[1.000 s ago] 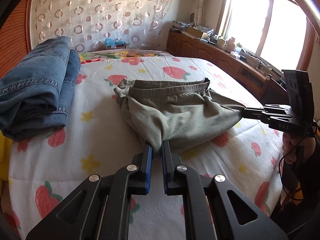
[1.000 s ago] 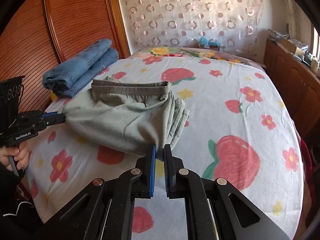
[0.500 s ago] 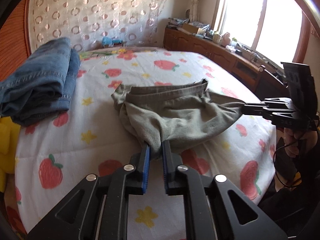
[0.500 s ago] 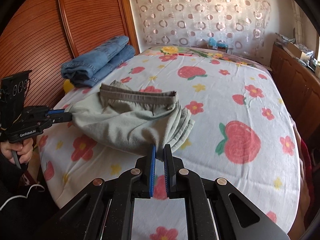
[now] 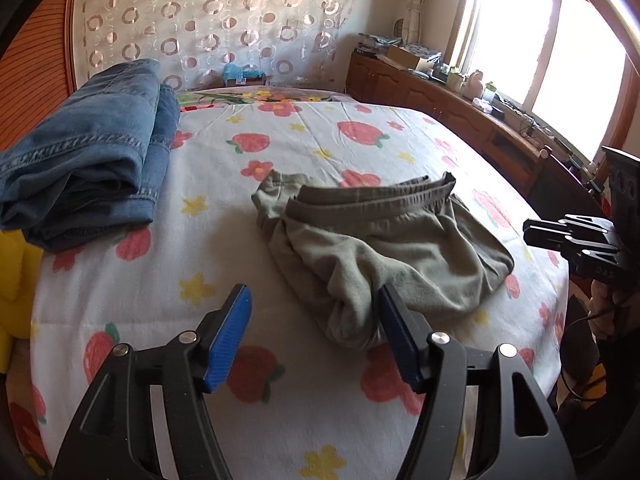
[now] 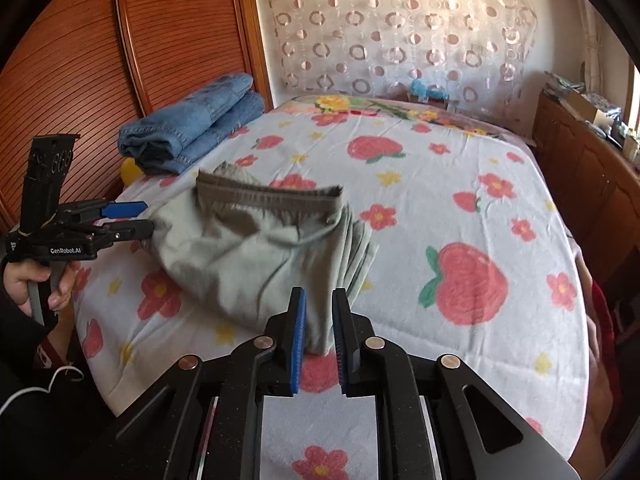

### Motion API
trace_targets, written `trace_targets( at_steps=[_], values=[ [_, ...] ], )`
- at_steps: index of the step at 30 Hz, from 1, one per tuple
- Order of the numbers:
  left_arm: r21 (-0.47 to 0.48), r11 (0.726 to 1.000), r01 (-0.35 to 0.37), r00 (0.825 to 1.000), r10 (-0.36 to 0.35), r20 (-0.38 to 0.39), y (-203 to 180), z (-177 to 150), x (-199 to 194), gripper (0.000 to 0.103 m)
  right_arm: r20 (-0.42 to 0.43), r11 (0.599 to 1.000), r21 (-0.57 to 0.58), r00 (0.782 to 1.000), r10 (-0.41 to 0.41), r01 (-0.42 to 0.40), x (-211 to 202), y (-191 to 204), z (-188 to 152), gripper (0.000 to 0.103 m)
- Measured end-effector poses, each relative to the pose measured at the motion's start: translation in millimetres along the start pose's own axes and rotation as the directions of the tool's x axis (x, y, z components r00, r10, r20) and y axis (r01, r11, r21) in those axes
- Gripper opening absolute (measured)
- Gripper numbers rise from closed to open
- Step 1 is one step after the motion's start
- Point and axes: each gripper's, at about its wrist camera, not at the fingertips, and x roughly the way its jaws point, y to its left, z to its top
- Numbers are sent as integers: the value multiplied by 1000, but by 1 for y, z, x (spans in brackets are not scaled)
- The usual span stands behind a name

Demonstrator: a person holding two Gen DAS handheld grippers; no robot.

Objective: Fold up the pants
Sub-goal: 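Pull the held waistband edge straight, then open both grippers, then move both open grippers to the waistband edge of the trousers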

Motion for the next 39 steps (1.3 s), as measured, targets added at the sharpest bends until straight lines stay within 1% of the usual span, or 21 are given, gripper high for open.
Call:
trace_targets(
  at_steps=[1,5,7,8,10,15,22,26,29,33,35,36,37,39],
  values=[
    [1,1000,1,1000,-1,4,-1,2,0,66,2,1000,1,1000,-5,5,-1,-2,1,18],
    [15,1000,2,1000,-2,31,-4,11,-2,66,9,1000,-7,1000,-15,15,7,-6,11,22],
    [13,1000,2,999,-2,43,-4,16,-2,66,6,1000,-7,1000,-13,13,18,-9,16,30],
    [12,1000,4,999,-4,47,-4,18,-1,66,0,1000,-6,1000,-15,15,24,-11,19,32],
    [16,1000,-1,999,0,45,-2,22,3,66,-14,1000,-8,1000,-18,18,39,-14,26,32],
    [29,998,-49,999,49,11,6,33,27,66,-58,999,-32,998,-21,19,75,-16,43,32],
    [31,997,-72,997,73,-32,16,48,55,66,-86,998,-60,996,-26,21,103,-14,66,32],
    [22,997,-76,996,77,-43,20,54,63,66,-94,998,-24,993,-65,63,116,-24,70,32],
    [25,997,-76,996,77,-42,20,56,66,66,-84,998,4,995,-61,61,117,-25,69,32],
    [24,997,-76,996,77,-49,21,54,70,66,-75,998,3,995,-69,69,111,-20,64,32],
    [15,997,-70,996,71,-49,24,54,70,66,-72,999,4,996,-54,54,106,-17,62,32],
    [14,998,-69,996,69,-49,24,53,69,66,-71,999,6,996,-48,48,102,-17,60,35],
    [15,998,-68,996,69,-48,24,53,69,66,-68,999,11,997,-43,44,99,-16,58,42],
    [16,998,-69,996,69,-48,24,53,69,66,-65,999,25,997,-33,35,87,-20,52,49]
  ],
)
